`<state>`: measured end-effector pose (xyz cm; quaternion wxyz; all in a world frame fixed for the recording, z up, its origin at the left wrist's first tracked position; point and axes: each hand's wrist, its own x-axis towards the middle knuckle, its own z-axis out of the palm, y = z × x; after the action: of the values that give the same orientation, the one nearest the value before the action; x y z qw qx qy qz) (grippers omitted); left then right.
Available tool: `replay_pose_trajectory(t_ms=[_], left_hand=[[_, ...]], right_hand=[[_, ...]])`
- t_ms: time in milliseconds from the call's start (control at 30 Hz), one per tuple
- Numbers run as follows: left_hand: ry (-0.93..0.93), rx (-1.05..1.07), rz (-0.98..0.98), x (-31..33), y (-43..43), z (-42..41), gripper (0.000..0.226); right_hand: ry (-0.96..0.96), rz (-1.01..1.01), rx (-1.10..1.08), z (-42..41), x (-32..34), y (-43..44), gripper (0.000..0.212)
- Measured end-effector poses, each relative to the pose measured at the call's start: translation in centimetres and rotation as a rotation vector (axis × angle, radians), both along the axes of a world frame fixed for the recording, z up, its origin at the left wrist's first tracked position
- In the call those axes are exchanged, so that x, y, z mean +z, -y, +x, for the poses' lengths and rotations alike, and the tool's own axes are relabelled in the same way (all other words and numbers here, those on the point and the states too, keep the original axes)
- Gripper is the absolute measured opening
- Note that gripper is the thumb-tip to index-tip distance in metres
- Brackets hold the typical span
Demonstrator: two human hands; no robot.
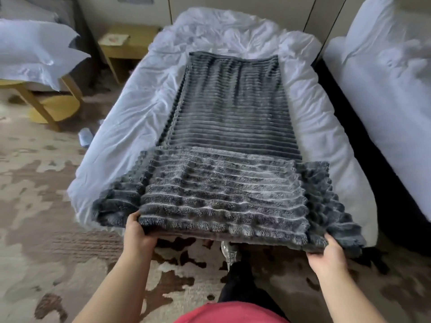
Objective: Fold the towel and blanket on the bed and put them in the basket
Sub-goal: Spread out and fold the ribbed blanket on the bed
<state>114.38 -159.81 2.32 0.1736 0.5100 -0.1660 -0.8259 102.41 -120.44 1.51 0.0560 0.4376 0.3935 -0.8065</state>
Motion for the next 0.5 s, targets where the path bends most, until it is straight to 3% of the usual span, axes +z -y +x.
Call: replay_pose_trajectory(t_ms=[100,267,367,500], left_hand=[[0.084,0.000,0.007,-0.7,-0.8,4.2,0.036],[0.126,-0.047,-0.040,-0.7,-1.6,7.3,0.017],[0.068,-0.063,-0.059,0.2,-1.3,6.8,0.016],[0.010,-0.083,-0.095,1.8,-0.3,3.8,0.020]], right_hand=[[0.111,-0.028,-0.047,4.6,-0.6,-0.4,0.023],[0.192,-0.116,-0.164,7.3,-0.3,-0.6,0.031],[0.214,0.073,-0.022,6.5,1.9,-0.2,0.019],[0.160,0.182,0.033,3.2,3.0,0.0,0.042]])
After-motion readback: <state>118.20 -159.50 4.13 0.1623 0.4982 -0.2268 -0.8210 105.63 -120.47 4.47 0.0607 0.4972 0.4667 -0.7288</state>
